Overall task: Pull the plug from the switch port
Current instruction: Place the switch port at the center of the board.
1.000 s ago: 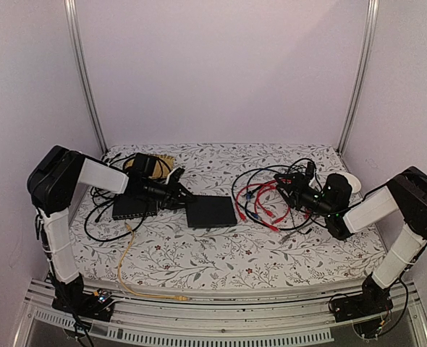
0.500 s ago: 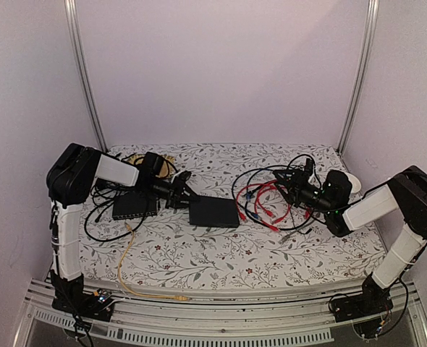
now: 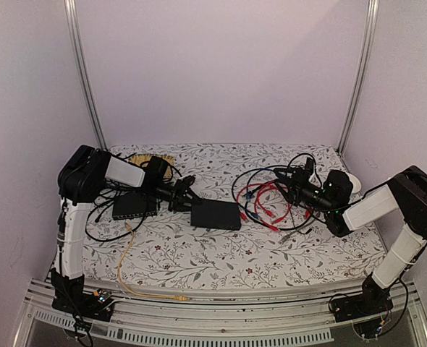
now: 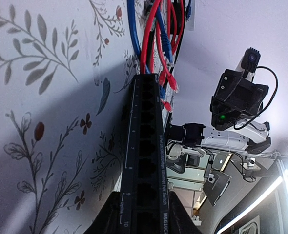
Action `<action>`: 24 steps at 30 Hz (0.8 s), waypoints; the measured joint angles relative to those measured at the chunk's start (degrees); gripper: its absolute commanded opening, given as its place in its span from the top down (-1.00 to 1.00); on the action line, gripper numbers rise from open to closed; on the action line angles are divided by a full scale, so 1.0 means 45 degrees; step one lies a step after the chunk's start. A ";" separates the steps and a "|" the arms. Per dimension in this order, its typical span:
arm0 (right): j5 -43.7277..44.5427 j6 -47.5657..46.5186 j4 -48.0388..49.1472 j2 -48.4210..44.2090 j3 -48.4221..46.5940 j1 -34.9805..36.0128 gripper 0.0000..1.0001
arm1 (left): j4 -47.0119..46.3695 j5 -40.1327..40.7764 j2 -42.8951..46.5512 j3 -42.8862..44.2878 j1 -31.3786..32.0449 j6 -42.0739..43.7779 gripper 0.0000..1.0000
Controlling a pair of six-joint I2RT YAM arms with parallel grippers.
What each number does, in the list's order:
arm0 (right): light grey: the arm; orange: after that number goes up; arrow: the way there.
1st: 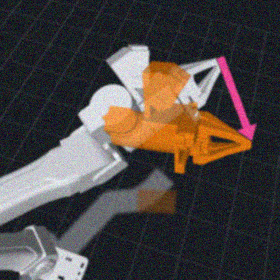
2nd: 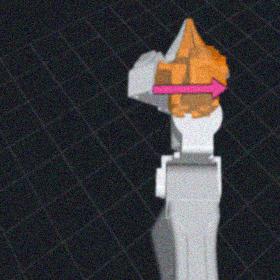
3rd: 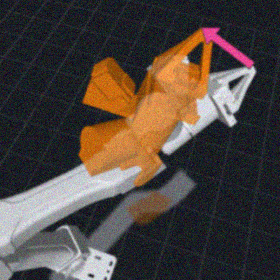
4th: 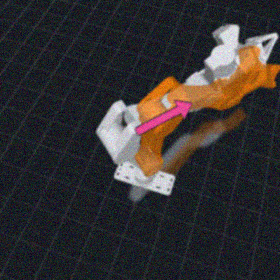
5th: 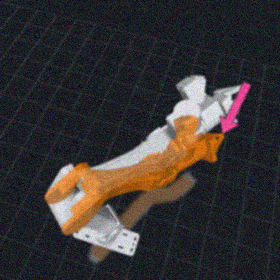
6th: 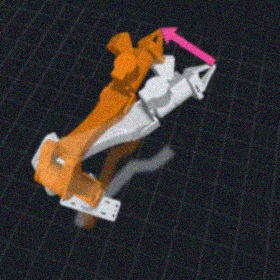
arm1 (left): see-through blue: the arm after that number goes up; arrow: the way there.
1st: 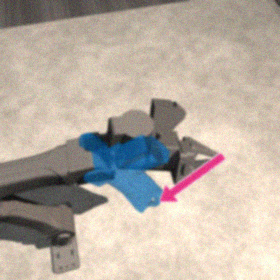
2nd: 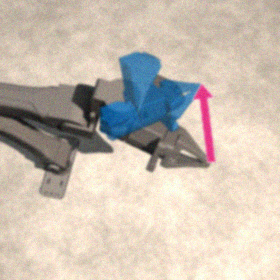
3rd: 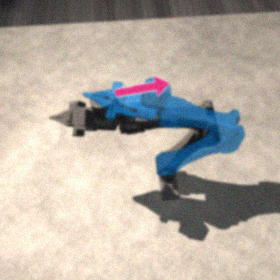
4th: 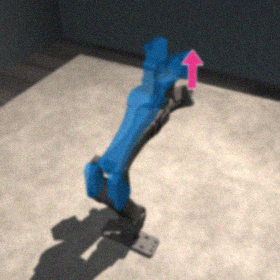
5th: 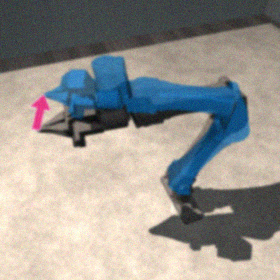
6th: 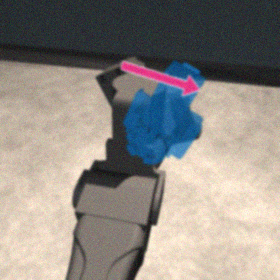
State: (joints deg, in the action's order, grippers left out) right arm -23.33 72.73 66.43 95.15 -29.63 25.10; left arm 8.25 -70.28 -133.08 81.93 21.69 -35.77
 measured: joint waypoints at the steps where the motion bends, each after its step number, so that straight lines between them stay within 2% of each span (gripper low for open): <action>1: 0.0005 0.0034 0.0024 0.0000 0.0000 0.0000 -0.08 | 0.0029 -0.0039 -0.0058 0.0073 0.0000 0.0039 0.82; 10: 0.0005 0.0155 0.0092 0.0000 0.0005 0.0000 -0.08 | 0.0136 -0.0238 -0.0563 0.0709 0.0155 0.0131 0.78; 24: 0.0010 0.0165 0.0092 -0.0185 0.0185 0.0000 -0.09 | 0.0121 -0.0034 -0.1467 0.2278 0.1375 -0.0495 0.67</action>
State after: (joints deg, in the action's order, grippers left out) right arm -23.29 73.47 66.85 94.32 -28.80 25.10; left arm 8.80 -70.43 -139.68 92.18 27.88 -38.00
